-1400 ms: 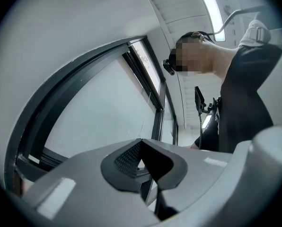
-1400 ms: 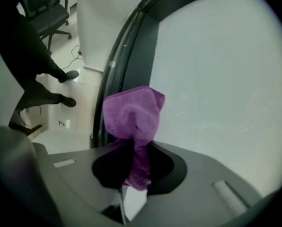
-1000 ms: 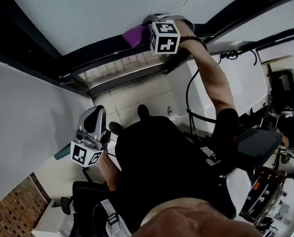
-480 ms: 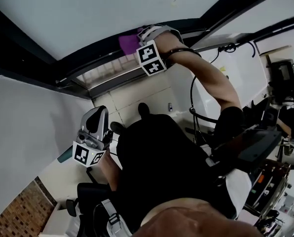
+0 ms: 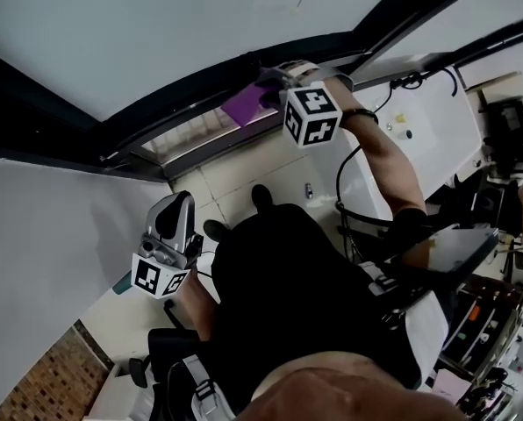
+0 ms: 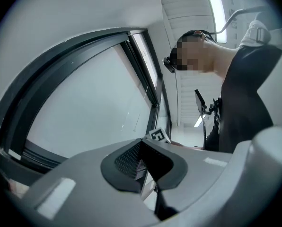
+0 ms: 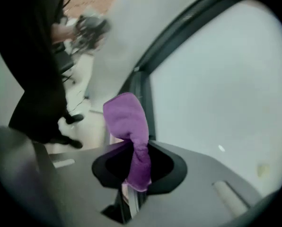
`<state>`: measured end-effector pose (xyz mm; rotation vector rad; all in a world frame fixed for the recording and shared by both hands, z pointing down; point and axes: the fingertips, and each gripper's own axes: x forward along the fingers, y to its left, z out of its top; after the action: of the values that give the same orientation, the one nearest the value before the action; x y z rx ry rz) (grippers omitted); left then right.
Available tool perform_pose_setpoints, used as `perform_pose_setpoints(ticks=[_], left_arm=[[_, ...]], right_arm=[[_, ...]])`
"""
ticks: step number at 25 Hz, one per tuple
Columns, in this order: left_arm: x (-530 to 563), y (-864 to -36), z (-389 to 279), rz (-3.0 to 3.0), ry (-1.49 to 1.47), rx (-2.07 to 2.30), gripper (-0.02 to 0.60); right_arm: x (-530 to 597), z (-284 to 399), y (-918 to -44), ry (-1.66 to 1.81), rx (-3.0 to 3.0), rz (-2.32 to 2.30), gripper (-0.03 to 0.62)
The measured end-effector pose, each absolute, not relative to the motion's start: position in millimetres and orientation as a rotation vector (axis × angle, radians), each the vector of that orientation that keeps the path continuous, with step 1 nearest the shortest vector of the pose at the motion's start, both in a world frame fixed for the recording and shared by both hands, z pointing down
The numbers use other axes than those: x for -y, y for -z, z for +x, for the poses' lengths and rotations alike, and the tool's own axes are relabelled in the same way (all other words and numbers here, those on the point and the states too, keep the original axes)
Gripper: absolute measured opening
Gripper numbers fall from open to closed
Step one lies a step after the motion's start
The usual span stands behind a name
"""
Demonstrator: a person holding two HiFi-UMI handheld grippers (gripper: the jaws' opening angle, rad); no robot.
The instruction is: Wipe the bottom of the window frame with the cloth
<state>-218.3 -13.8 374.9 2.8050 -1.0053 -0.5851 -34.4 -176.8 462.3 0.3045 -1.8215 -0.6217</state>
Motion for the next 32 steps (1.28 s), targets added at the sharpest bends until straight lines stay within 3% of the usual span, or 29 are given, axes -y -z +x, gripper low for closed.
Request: perform_pose_setpoints(ticks=[3,7,18,21,24,26,28,32], left_arm=[[14.0,-373.5,-212.3,2.819,0.571,0.980,0.000],[11.7,-368.4,-199.0,2.845,0.548,0.946,0.000],[24.4,-374.6,-172.6,2.832,0.482,0.905,0.000],[28.4,-373.0,-163.2,2.838,0.475,0.886,0.000],[28.7,-374.8,-155.9,2.824,0.456,0.868,0.000],[29.5,-372.9,-150.8,2.822,0.438,0.857,0.000],[32.0,-369.0,-145.1,2.832,0.425,0.851,0.000],[28.7,-369.2,-132.9,2.851,0.371,0.831,0.000]], right_arm=[[257.3,-26.5,-424.6,0.494,2.011,0.663,0.066],[296.5,-28.6,-460.3,0.306,2.117,0.693,0.063],[157.9,9.8,-477.1,0.258,2.194,0.435,0.064],[98.6,15.0,-548.3,-0.271,2.392,0.405,0.064],[68.0,-10.8,-615.3,-1.446,2.693,0.541,0.064],[79.6,-18.4,-610.4,-1.959,2.840,0.642,0.064],[122.5,-7.0,-577.3,-1.900,3.059,0.924,0.064],[190.9,14.1,-524.5,-1.124,3.169,1.620,0.064]])
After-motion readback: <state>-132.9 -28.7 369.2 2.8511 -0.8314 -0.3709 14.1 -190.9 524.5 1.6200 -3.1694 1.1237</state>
